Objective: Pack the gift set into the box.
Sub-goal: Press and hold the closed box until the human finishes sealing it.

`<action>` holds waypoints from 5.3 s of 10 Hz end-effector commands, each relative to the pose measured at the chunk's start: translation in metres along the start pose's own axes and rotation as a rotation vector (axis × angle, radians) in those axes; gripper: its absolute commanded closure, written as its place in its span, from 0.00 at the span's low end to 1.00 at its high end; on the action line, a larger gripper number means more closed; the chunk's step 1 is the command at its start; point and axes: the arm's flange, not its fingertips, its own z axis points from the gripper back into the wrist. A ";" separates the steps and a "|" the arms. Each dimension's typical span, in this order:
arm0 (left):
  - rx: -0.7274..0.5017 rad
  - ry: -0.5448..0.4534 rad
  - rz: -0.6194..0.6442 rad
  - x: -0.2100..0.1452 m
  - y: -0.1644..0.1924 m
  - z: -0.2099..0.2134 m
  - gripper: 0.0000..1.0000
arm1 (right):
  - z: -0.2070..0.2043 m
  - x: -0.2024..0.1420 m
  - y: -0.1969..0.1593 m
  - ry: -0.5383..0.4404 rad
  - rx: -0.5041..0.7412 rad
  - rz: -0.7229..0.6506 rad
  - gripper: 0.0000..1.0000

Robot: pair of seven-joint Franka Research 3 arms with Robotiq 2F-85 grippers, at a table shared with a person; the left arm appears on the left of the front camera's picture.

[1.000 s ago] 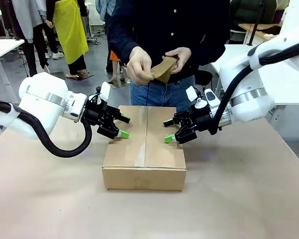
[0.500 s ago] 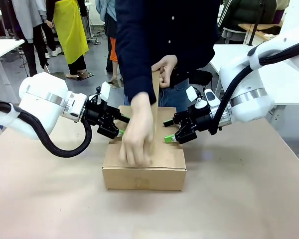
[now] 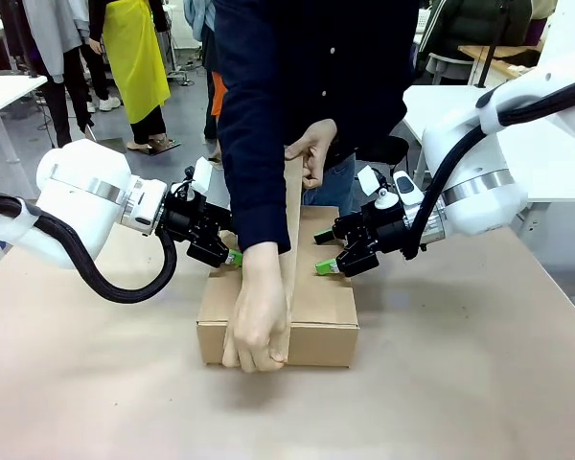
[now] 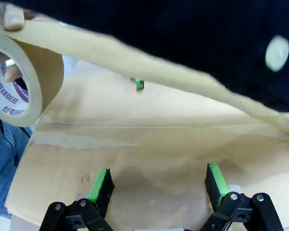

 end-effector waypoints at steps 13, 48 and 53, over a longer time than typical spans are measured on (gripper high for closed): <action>-0.004 0.001 -0.003 -0.002 -0.001 -0.001 0.00 | 0.000 -0.002 0.001 0.005 -0.002 -0.002 0.00; -0.084 -0.262 -0.299 0.076 -0.097 0.124 0.00 | 0.101 0.059 0.084 -0.292 0.147 0.232 0.00; 0.161 -0.666 -0.276 -0.045 -0.156 0.216 0.00 | 0.233 -0.045 0.119 -0.835 -0.419 0.140 0.00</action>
